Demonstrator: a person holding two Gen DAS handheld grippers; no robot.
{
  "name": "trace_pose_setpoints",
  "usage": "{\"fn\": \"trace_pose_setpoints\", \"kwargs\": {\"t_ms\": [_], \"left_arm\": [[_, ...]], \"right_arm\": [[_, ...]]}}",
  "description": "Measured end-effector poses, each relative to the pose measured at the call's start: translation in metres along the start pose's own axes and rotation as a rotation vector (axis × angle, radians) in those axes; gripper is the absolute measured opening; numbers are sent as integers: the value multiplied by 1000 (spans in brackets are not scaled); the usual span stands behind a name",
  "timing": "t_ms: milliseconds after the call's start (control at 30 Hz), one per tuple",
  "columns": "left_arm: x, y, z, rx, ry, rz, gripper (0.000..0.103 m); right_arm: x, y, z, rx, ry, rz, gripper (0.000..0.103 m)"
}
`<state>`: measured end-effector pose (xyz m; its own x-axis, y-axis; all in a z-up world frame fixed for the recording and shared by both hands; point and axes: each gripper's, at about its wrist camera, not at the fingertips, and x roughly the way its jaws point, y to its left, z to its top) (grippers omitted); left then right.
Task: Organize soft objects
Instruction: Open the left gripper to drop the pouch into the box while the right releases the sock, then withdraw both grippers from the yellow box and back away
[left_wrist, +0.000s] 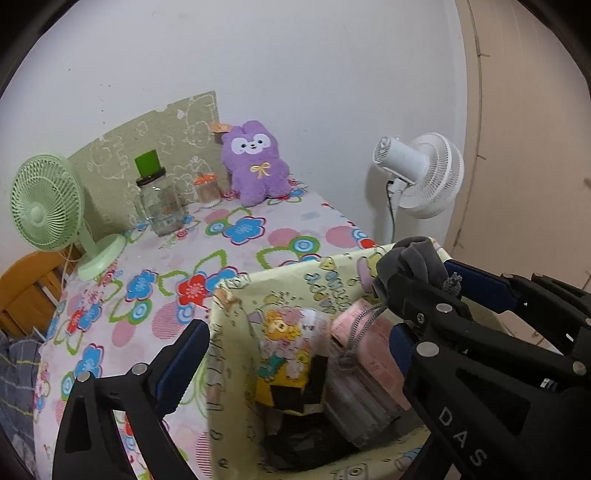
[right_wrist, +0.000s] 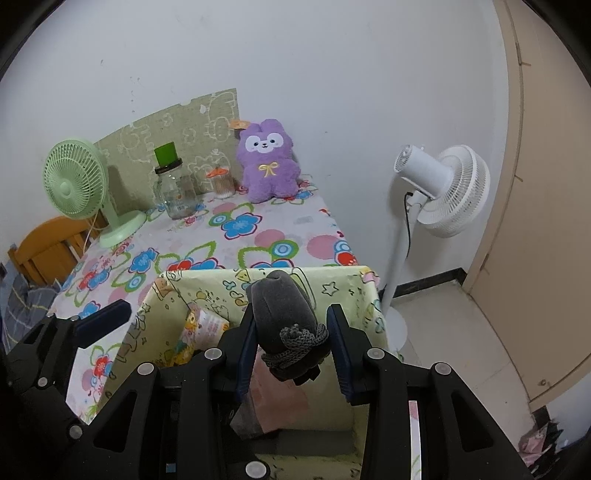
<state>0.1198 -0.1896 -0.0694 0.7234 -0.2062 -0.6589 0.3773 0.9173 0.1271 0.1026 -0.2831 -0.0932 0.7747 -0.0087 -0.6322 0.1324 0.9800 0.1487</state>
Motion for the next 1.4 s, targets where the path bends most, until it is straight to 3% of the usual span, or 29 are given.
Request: {"fn": "trace_pose_setpoints", "kwargs": {"t_ms": [333,467,600,1400], "left_arm": [[14,10,-1,-16,45,-5,101],[12,9,-3,-19,44,-19,101],[5,6,-4,-21,33,-32,102],[-63,28,-20,-79,-40,-13,103]], "right_arm": [[15,6,2,4,47,-3,44],[12,5,-1,27,38,-34,74],[0,3,-3,32,3,-63,84],[-71,30,-14,-3,-98,-67,92]]}}
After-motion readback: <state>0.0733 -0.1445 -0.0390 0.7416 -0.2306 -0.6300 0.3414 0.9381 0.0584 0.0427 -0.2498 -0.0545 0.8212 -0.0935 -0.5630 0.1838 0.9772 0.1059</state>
